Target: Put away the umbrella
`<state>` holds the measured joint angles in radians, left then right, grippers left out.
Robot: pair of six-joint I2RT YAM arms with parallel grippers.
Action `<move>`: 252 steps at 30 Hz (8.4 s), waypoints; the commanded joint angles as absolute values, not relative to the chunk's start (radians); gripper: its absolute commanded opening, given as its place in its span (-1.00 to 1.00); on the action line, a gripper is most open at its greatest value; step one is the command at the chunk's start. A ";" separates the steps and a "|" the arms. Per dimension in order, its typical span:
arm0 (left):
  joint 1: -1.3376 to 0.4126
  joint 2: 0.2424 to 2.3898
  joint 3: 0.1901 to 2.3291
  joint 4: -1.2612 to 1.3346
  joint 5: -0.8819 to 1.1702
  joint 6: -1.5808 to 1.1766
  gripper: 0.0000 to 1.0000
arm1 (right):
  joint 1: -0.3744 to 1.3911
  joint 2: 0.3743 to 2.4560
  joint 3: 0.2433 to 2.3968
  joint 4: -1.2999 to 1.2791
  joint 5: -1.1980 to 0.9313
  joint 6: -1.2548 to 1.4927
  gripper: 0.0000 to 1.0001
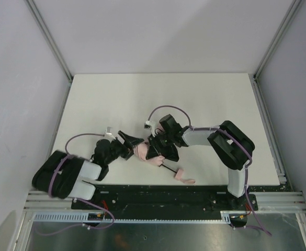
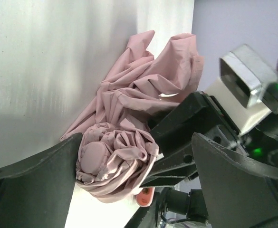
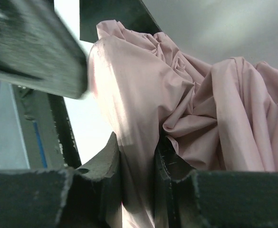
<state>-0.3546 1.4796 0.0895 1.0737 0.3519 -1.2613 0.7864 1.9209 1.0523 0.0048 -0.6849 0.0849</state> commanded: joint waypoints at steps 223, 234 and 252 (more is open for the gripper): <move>-0.653 1.140 0.249 0.056 -0.115 -1.519 -1.00 | 0.642 1.430 1.112 -0.136 0.013 -0.007 0.37; -0.582 1.147 0.239 0.022 -0.025 -1.537 -1.00 | 1.181 1.427 0.786 0.133 0.077 -0.209 0.22; -0.572 1.072 0.230 -0.041 -0.059 -1.557 -1.00 | 1.266 1.899 0.928 0.288 0.498 -0.332 0.31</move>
